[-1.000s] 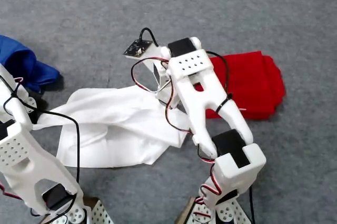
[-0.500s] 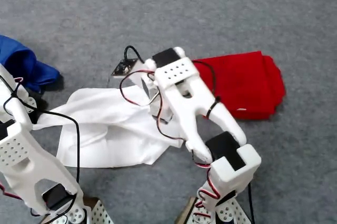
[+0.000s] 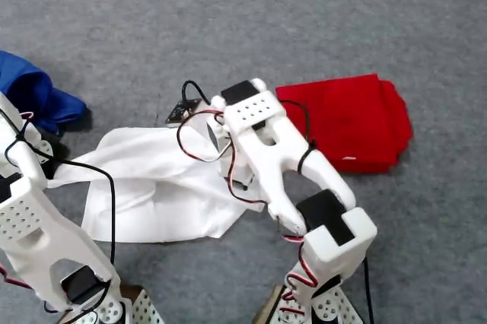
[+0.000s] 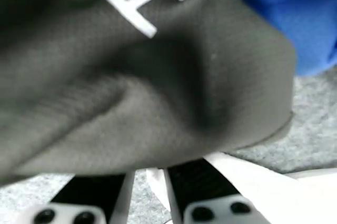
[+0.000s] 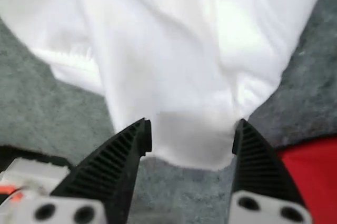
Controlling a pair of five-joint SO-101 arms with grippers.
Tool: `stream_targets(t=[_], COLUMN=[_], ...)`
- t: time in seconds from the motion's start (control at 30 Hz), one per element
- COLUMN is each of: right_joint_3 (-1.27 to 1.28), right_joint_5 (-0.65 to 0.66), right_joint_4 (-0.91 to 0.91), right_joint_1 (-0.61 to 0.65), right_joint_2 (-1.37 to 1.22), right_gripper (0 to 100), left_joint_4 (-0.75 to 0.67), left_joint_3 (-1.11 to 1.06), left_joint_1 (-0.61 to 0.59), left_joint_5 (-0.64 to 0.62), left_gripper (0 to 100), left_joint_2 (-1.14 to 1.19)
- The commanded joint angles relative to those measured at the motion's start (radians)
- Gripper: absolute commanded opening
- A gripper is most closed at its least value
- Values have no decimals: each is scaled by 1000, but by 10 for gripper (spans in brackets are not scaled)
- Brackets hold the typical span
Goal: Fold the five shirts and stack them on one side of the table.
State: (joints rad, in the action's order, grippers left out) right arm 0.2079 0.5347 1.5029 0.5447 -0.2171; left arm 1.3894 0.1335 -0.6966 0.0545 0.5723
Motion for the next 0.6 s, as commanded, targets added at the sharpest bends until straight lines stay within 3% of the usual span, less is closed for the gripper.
stream_targets(t=[0.0, 0.17, 0.43, 0.57], right_joint_3=[16, -50, -286, -395], right_joint_5=[5, 5, 11, 9], right_joint_4=[-86, -87, -55, 68], right_joint_1=[-22, -67, -320, -309], right_joint_2=[-28, -101, -222, -236], right_gripper=[260, 260, 260, 260], left_joint_4=[-66, -66, -66, -66], left_joint_3=[12, 12, 12, 12], left_joint_1=[18, 18, 18, 18], left_joint_5=[6, 6, 6, 6], left_gripper=[19, 19, 19, 19], left_joint_2=[-8, -8, -8, -8])
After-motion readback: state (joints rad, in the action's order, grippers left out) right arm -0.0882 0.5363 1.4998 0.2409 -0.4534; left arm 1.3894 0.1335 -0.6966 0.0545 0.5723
